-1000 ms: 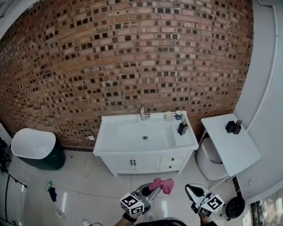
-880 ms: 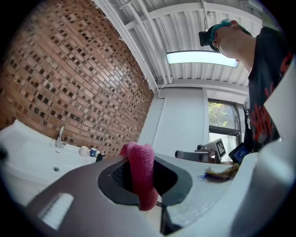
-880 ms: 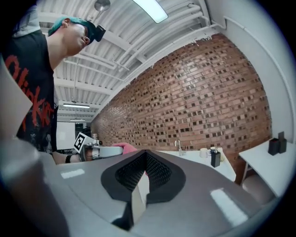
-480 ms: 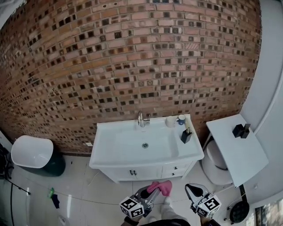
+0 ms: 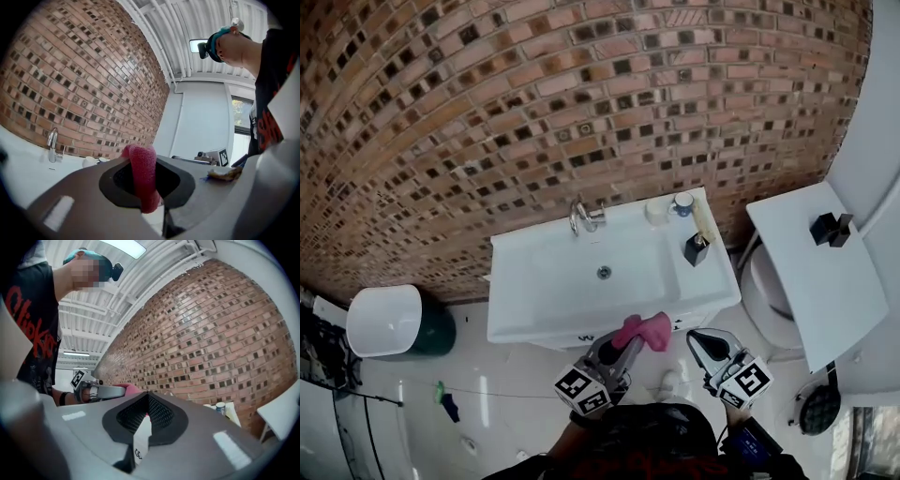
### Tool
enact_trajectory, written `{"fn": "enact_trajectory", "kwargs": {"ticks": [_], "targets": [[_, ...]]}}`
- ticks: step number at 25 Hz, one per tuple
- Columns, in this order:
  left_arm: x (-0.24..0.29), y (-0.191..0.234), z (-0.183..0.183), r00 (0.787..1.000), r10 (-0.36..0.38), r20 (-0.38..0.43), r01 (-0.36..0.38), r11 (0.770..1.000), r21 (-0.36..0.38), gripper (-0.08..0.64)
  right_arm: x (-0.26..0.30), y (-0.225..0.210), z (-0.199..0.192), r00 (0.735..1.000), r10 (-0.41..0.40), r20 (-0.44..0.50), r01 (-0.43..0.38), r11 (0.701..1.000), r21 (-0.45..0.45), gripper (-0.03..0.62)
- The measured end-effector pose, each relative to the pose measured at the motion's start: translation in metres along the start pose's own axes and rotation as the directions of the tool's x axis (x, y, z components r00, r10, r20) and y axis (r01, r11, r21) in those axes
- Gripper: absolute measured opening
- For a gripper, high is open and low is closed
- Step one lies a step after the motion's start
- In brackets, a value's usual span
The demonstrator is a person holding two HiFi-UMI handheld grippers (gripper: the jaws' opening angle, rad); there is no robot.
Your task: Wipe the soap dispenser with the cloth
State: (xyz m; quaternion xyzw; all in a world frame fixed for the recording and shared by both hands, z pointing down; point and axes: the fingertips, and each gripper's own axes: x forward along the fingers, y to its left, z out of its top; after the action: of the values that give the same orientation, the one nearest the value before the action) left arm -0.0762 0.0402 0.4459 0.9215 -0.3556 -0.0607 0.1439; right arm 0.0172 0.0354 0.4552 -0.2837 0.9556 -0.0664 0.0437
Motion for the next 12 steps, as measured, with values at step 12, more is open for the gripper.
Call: {"fn": "enact_trajectory", "kwargs": {"ticks": [12], "targets": [[0.067,0.13,0.006,0.992,-0.119,-0.032,0.117,0.991,-0.057,0.046,0.069,-0.149,-0.051,0.9,-0.382,-0.208,0.381,0.923,-0.047,0.045]]}}
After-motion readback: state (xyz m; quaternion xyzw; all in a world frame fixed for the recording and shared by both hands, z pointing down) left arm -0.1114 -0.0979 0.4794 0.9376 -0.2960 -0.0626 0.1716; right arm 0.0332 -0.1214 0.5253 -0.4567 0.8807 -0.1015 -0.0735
